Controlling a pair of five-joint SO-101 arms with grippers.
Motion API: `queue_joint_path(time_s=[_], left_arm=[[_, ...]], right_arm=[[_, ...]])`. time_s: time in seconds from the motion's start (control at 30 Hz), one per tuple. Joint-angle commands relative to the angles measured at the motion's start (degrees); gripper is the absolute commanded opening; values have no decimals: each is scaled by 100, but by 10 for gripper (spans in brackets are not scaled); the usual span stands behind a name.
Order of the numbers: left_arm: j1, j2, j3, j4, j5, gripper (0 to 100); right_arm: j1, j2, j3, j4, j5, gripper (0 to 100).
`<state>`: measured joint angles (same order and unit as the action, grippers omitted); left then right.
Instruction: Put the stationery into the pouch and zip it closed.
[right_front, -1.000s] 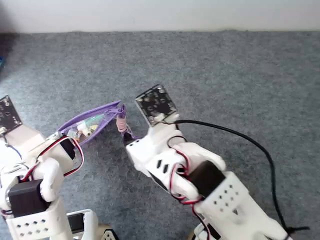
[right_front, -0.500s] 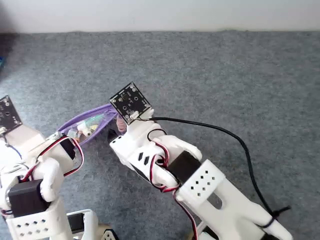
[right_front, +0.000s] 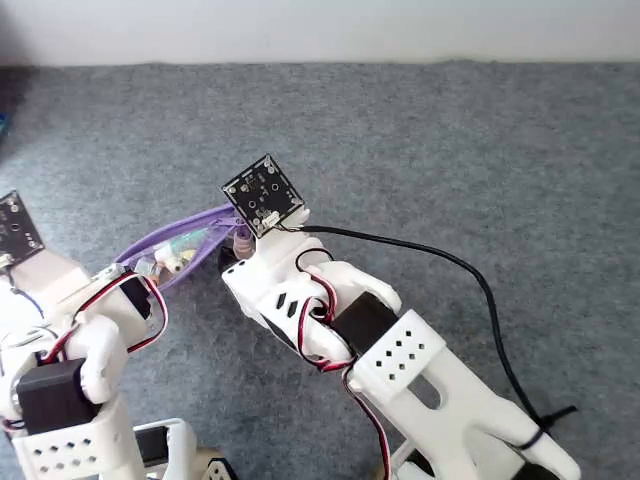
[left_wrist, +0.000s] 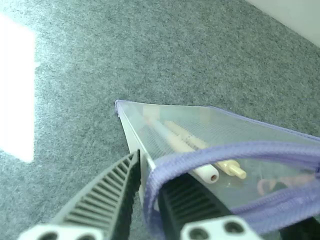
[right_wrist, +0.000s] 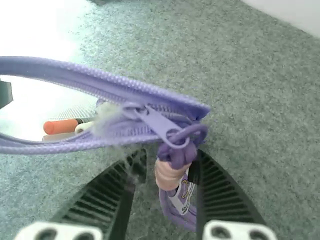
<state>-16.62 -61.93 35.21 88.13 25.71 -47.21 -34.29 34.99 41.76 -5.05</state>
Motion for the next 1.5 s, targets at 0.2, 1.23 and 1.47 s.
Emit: queue_joint_path(time_s=[0.2, 1.23, 1.47], left_arm=[[0, 26, -4, -105, 62, 13], [0, 26, 4, -105, 62, 13], [0, 26, 4, -105, 62, 13]], right_arm=[[66, -224, 53, -233, 79, 143], [224, -75, 316, -699, 387, 29], [233, -84, 316, -796, 396, 10]])
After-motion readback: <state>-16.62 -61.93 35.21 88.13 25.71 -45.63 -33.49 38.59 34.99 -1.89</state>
